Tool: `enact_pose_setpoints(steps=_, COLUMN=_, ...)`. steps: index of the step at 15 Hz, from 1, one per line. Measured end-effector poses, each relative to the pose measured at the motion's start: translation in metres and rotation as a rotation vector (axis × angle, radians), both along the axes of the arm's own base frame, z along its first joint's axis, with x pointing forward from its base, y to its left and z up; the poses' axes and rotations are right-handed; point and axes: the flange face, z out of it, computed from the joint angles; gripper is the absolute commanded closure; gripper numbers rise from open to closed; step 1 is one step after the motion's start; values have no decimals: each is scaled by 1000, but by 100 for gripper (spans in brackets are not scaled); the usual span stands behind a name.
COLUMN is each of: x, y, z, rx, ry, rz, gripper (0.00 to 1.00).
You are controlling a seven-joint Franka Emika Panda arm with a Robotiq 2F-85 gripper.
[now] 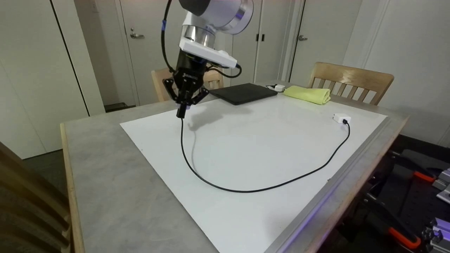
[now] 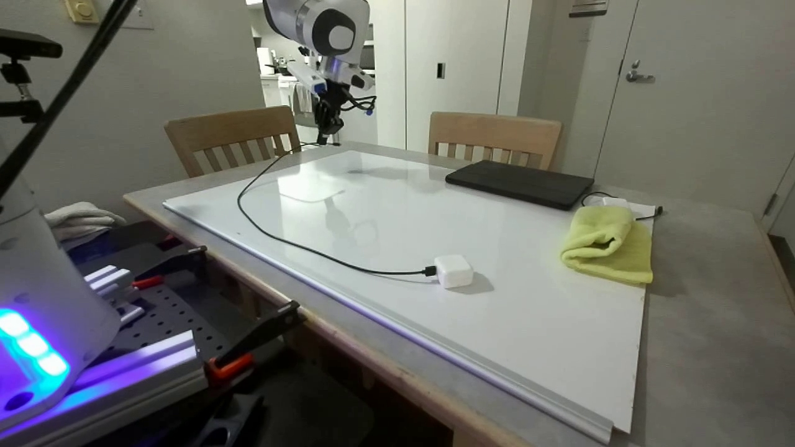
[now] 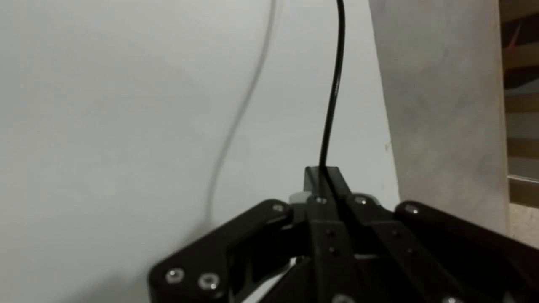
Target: Uncoil the black charger
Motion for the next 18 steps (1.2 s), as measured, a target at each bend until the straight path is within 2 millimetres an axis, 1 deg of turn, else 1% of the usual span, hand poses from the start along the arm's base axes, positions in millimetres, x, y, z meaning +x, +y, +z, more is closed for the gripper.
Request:
enact_pose_setpoints(steps=1, x=-5, y=13, z=1, rx=11, ry=-5, rz=55, gripper=99)
enact_pose_setpoints(steps=2, x=-9, y=25, z=1, rx=22, ry=-10, rz=110, gripper=96)
enact_pose_setpoints(steps=3, x=-11, y=31, z=0, rx=23, ry=-10, rz=120, gripper=96)
enact_pose_setpoints(steps=4, x=-12, y=33, z=0, rx=19, ry=-10, rz=120, gripper=96)
enact_pose_setpoints(steps=6, x=-10, y=29, z=-1, rx=14, ry=-11, rz=116, gripper=96)
enact_pose_setpoints(steps=7, x=-9, y=27, z=-1, rx=12, ry=-11, rz=113, gripper=99)
enact_pose_setpoints(steps=9, x=-9, y=26, z=-2, rx=10, ry=-11, rz=111, gripper=99)
enact_pose_setpoints(steps=11, x=-12, y=33, z=-2, rx=25, ry=-27, rz=180, gripper=99)
enact_pose_setpoints(steps=13, x=-19, y=48, z=-1, rx=53, ry=-44, rz=285, gripper=99)
enact_pose_setpoints(steps=16, x=-28, y=78, z=0, rx=103, ry=-59, rz=440, gripper=99)
enact_pose_setpoints(steps=18, x=-31, y=99, z=-3, rx=136, ry=-59, rz=542, gripper=99)
